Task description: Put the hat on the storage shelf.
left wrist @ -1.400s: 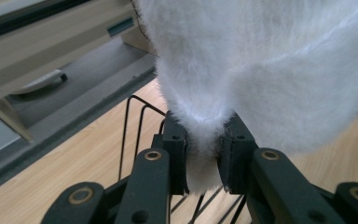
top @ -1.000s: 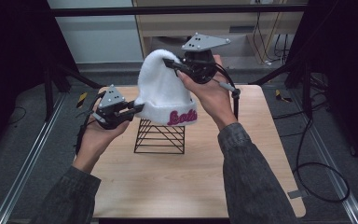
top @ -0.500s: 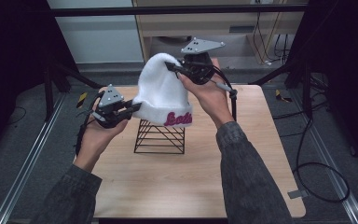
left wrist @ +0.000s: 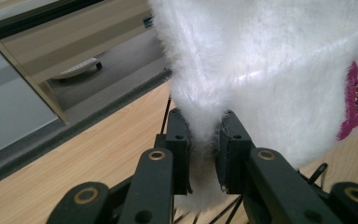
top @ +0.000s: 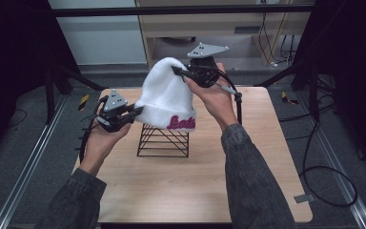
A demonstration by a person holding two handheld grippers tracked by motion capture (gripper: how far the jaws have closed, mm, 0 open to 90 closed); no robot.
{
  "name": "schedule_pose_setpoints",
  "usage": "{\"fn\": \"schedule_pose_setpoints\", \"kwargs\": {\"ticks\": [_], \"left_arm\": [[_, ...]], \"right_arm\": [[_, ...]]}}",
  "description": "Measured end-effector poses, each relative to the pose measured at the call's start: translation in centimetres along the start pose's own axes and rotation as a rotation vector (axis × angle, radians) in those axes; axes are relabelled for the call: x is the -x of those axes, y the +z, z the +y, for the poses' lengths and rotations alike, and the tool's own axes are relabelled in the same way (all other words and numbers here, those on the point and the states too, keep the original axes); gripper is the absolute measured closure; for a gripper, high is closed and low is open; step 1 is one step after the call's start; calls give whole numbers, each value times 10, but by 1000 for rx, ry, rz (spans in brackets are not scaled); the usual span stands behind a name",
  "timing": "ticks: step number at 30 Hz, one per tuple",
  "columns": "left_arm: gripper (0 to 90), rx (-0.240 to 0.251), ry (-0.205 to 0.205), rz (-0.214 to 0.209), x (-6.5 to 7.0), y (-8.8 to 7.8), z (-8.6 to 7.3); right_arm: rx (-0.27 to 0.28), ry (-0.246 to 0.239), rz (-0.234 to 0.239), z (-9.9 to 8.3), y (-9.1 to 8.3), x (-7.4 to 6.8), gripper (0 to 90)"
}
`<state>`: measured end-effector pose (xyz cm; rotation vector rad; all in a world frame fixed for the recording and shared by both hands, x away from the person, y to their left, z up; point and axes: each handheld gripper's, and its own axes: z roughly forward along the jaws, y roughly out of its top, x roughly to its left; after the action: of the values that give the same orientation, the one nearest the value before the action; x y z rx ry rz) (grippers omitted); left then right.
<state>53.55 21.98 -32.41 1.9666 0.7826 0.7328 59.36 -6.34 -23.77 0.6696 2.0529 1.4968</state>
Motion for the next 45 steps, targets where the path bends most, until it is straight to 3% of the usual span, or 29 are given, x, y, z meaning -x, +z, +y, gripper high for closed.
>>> {"fn": "schedule_pose_setpoints", "kwargs": {"ticks": [19,24,29,35,45], "left_arm": [[769,19,-20,20,-5,0,-22],[767,29,-35,14,-3,0,-33],[764,10,-48,-3,2,3,-38],[764,3,-34,-6,6,10,-36],[763,-1,-45,2,7,16,-50]], "right_arm": [[0,-21,34,-5,5,-11,825],[-4,-44,52,-7,4,-17,825],[-22,-76,70,-8,6,-21,825],[-36,-69,48,-13,6,-12,825],[-30,-69,84,-31,5,-15,825]]}}
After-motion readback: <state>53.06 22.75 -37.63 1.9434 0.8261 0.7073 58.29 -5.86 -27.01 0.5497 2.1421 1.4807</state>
